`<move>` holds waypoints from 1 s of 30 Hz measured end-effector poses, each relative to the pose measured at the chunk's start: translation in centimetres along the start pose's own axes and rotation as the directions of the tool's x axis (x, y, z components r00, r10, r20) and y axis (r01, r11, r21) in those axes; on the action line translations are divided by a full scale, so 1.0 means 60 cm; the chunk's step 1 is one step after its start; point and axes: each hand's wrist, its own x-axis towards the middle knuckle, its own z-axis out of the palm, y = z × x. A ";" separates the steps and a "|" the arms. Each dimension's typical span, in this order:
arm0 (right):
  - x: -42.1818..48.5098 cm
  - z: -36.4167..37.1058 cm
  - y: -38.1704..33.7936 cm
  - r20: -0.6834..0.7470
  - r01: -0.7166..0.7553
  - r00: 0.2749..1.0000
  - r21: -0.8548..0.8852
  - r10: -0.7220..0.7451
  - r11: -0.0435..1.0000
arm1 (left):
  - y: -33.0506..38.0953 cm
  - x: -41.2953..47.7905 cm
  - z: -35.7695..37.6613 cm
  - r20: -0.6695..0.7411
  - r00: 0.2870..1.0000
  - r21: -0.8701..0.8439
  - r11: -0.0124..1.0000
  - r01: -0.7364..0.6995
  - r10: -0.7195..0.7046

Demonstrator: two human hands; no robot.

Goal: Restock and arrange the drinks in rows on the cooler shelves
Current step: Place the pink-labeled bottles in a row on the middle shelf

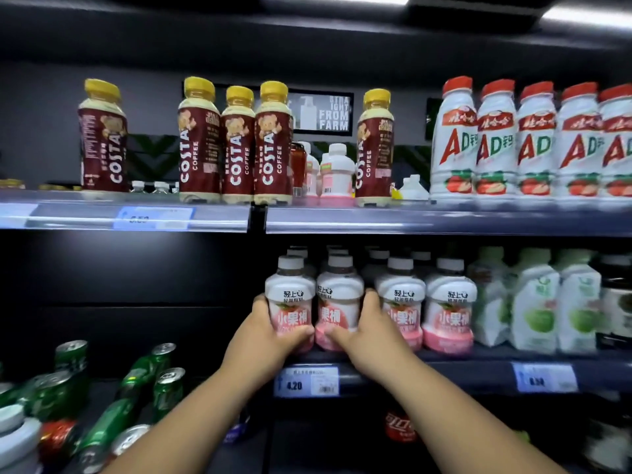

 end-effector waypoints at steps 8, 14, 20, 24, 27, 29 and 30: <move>0.007 0.000 0.005 -0.008 0.009 1.000 -0.003 -0.009 1.000 | -0.001 -0.015 -0.006 0.038 0.999 -0.060 0.998 -0.004 0.006; 0.010 -0.013 0.015 0.050 0.011 0.999 0.081 -0.015 0.997 | -0.007 -0.018 -0.007 0.041 0.999 -0.081 0.997 -0.003 0.007; -0.002 0.009 0.005 -0.083 0.001 0.997 0.087 0.006 0.996 | -0.005 -0.021 -0.006 0.033 0.999 -0.078 0.997 -0.018 0.021; 0.003 0.004 0.009 -0.037 -0.010 0.999 0.124 0.015 0.992 | -0.008 -0.018 -0.009 0.041 0.999 -0.062 0.998 -0.019 0.022; 0.010 -0.005 0.012 0.056 -0.035 0.998 0.175 0.025 0.984 | -0.011 -0.017 -0.008 0.035 0.999 -0.055 0.998 -0.020 0.022; 0.010 -0.005 0.010 0.070 -0.044 0.997 0.184 0.031 0.982 | -0.009 -0.018 -0.008 0.031 0.999 -0.055 0.998 -0.013 0.015; 0.009 -0.002 0.009 0.064 -0.045 0.997 0.178 0.034 0.983 | -0.008 -0.018 -0.007 0.028 1.000 -0.059 0.998 -0.008 0.010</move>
